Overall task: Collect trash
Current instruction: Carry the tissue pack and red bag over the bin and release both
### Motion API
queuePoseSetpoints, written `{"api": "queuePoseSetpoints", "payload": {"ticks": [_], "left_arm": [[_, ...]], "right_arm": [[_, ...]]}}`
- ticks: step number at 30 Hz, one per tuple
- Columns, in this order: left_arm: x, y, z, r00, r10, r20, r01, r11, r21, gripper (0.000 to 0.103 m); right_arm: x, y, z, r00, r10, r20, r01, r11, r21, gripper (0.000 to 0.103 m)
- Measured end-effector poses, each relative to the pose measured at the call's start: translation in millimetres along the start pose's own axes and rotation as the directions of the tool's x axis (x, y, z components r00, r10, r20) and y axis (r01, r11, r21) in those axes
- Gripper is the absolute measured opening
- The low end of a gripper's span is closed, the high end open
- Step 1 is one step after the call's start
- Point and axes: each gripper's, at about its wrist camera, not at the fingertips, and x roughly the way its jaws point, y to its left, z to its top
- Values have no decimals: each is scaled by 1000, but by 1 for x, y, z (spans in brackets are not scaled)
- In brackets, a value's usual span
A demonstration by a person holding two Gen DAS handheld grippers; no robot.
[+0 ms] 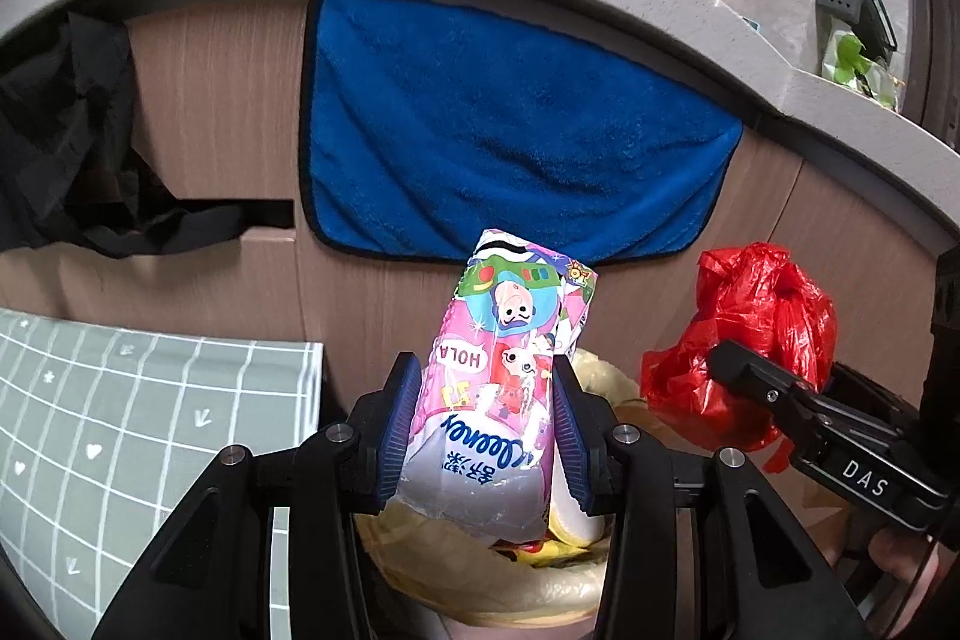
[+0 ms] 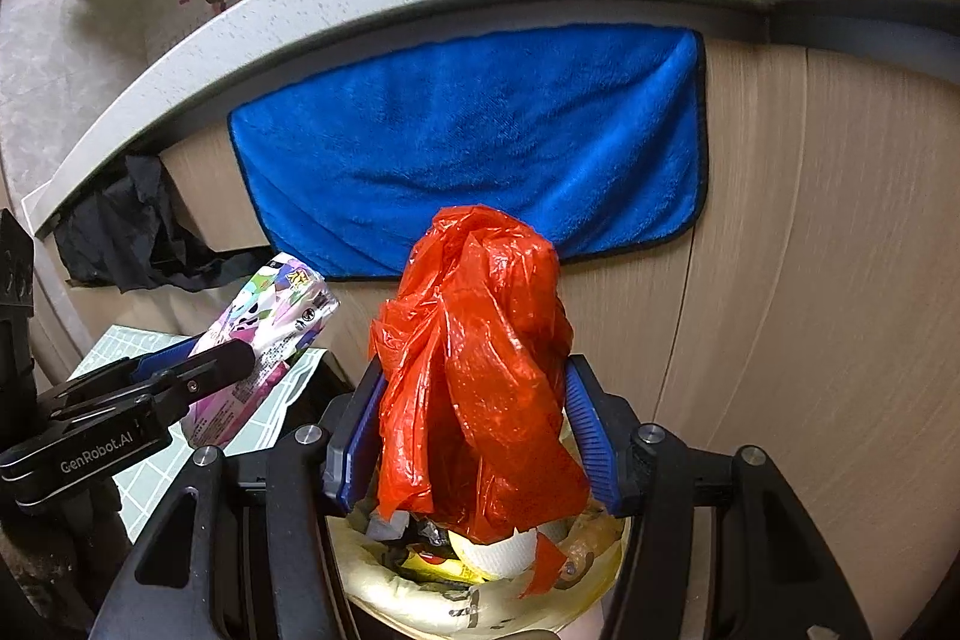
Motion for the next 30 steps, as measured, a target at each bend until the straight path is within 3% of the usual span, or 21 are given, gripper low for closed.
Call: {"api": "queuePoseSetpoints", "payload": {"ticks": [2, 4, 6, 11, 16, 20, 25, 30], "left_arm": [[9, 4, 1, 998, -61, -13, 61, 998, -8, 47], [16, 9, 1, 994, -105, -21, 104, 994, -17, 59], [20, 15, 1, 994, -101, -32, 100, 994, -37, 69], [17, 22, 2, 995, -90, -49, 86, 993, -77, 69], [-6, 32, 0, 998, -57, -38, 52, 992, -111, 70], [-33, 45, -3, 1000, -22, -13, 21, 995, -101, 70], [-67, 55, -14, 998, 63, 17, -62, 996, -71, 70], [-119, 47, -57, 994, 100, 46, -102, 995, 23, 70]], "right_arm": [[4, -3, 0, 1000, 11, 4, -11, 1000, 8, 57], [10, -6, -1, 1000, 3, -21, -3, 999, 34, 61], [15, -10, -3, 999, -3, -44, 5, 998, 59, 61], [15, -6, -13, 997, -15, -73, 20, 998, 58, 62], [25, 4, -9, 997, 45, -56, -44, 999, 23, 70], [32, 10, -9, 996, -61, -60, 60, 998, -13, 73], [3, 12, -16, 1000, -13, -17, 14, 999, 47, 74], [-52, 36, -36, 999, -37, 18, 37, 999, 19, 74]]}}
